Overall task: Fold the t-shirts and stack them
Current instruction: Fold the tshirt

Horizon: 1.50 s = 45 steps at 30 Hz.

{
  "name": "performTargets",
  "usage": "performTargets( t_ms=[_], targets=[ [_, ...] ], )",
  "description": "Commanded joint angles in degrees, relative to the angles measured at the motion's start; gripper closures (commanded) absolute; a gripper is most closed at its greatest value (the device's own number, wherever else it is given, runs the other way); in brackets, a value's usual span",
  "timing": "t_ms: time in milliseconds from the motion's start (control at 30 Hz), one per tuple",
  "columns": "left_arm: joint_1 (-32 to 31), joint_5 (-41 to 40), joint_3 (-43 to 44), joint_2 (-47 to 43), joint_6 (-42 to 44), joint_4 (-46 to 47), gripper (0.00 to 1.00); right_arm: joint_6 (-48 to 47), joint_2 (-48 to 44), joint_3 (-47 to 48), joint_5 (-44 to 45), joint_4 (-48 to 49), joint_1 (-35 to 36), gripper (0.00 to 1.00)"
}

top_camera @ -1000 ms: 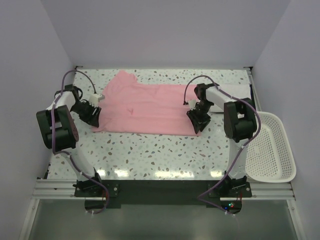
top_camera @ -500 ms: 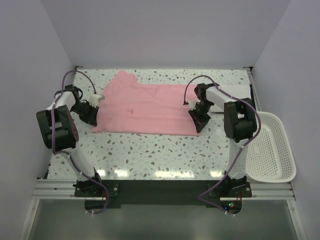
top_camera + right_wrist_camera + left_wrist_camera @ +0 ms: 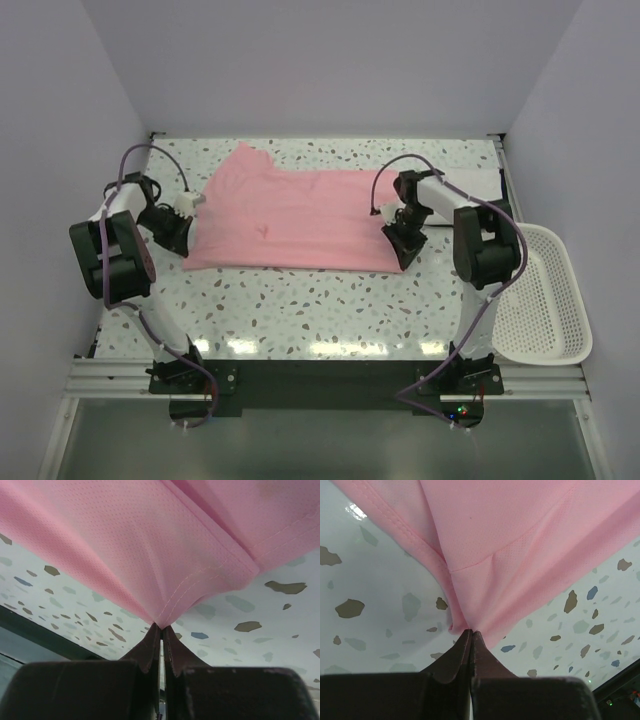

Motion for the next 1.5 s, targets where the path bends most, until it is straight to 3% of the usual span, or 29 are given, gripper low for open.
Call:
performTargets(
  t_ms=[0,467,500,567,600,733,900,1100,1267,1467],
  targets=[
    [0.60,-2.06,-1.53,-1.45,2.25,-2.28,1.00,-2.37,-3.33,-3.03,0.98,-1.79,-0.27,1.00],
    [0.60,-5.58,-15.51,-6.72,3.21,1.33,1.00,-4.03,-6.83,-12.08,1.59,1.30,-0.27,0.98],
    [0.60,-5.40,-15.60,-7.77,3.56,0.81,0.92,-4.82,-7.19,-11.83,0.20,-0.19,-0.27,0.82],
    [0.60,-3.21,-13.85,-9.44,4.70,-0.34,0.81,-5.61,-8.94,-9.47,-1.74,-2.13,-0.18,0.68],
    [0.60,-1.99,-12.54,-9.98,5.06,-2.17,0.71,-6.40,-9.73,-8.15,-2.97,-4.05,-0.18,0.56],
    [0.42,6.87,0.70,-10.60,5.15,-4.74,0.54,-8.34,-11.15,1.34,-5.53,-7.23,-0.35,0.41],
    [-2.03,11.21,11.46,-7.44,-2.75,5.50,0.43,-7.38,-8.00,12.60,-2.55,1.69,-0.62,0.39],
    [-8.80,5.59,15.33,-1.64,-15.65,25.99,0.39,-3.61,-0.35,20.25,2.55,17.52,-1.67,0.43],
    [-11.79,4.88,23.41,7.75,-24.10,32.16,0.39,-0.88,9.41,29.74,3.43,23.96,-2.90,0.46],
    [-13.72,2.78,32.37,16.27,-27.37,33.32,0.39,-0.61,18.89,38.44,4.75,28.19,-4.05,0.49]
  ],
)
